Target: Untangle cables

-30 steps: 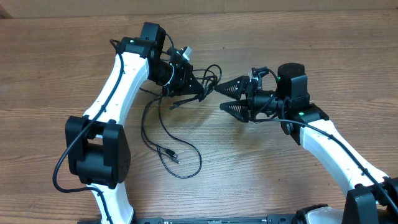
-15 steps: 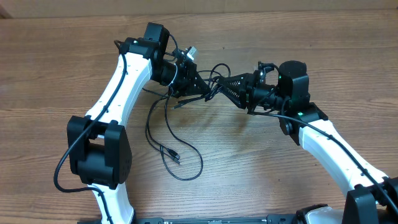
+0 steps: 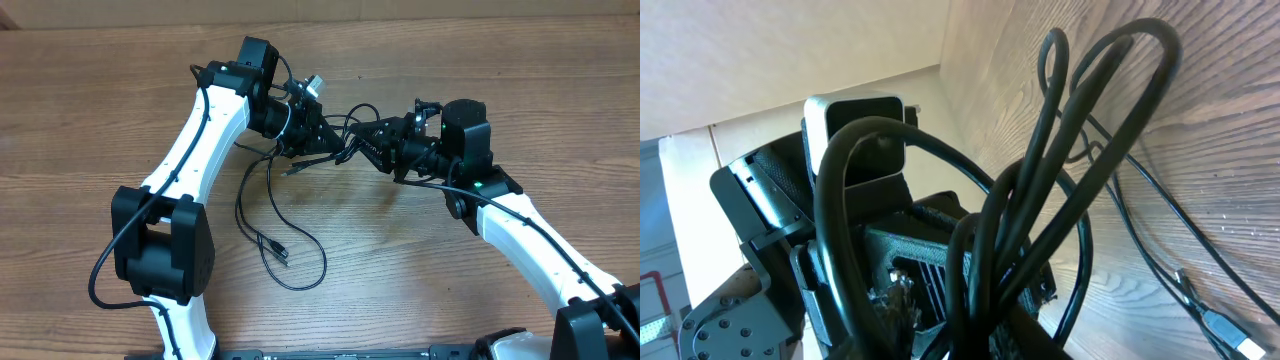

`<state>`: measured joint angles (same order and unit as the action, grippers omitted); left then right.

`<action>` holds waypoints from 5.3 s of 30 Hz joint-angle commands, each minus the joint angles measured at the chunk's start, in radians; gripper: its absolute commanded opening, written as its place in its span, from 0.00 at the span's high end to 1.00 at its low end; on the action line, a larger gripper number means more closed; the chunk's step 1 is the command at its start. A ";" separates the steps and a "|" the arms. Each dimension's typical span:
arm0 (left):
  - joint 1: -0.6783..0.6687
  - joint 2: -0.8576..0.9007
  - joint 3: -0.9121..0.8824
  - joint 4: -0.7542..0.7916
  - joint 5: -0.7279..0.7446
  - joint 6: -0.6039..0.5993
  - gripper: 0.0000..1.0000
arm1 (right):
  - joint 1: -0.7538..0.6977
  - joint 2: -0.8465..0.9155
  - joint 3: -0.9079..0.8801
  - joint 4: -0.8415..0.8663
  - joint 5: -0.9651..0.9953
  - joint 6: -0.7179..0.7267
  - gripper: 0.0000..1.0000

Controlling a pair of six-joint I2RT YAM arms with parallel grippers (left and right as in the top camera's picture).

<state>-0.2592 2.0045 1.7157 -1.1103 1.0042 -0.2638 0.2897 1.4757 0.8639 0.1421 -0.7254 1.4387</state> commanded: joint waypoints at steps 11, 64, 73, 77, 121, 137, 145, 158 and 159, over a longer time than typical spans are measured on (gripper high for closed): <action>0.042 -0.024 0.021 0.044 0.109 -0.079 0.96 | 0.005 -0.009 0.007 0.015 0.038 0.029 0.64; 0.166 -0.024 0.021 0.193 0.047 -0.216 0.96 | 0.005 -0.009 0.007 0.155 -0.080 0.069 0.96; 0.194 -0.024 0.021 0.195 0.047 -0.216 0.96 | 0.005 -0.009 0.007 0.106 -0.185 -0.021 0.95; 0.194 -0.024 0.021 0.203 0.043 -0.216 0.96 | 0.005 -0.009 0.007 0.106 -0.213 -0.035 0.94; 0.119 -0.024 0.021 0.195 0.168 -0.347 0.96 | 0.005 -0.009 0.007 0.140 0.029 0.053 0.83; 0.111 -0.024 0.021 0.196 0.248 -0.391 0.96 | 0.005 -0.007 0.007 0.136 0.037 0.046 0.84; 0.098 -0.024 0.021 0.205 0.249 -0.395 0.96 | 0.005 0.010 0.007 0.133 0.037 0.046 0.84; 0.055 -0.024 0.021 0.211 0.246 -0.394 0.96 | 0.006 0.011 0.007 0.133 0.079 0.046 0.84; 0.052 -0.024 0.021 0.211 0.245 -0.394 0.96 | 0.006 0.011 0.007 0.133 0.080 0.046 0.84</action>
<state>-0.1810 2.0010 1.7157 -0.9009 1.1973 -0.6525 0.2901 1.4803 0.8635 0.2745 -0.6704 1.4914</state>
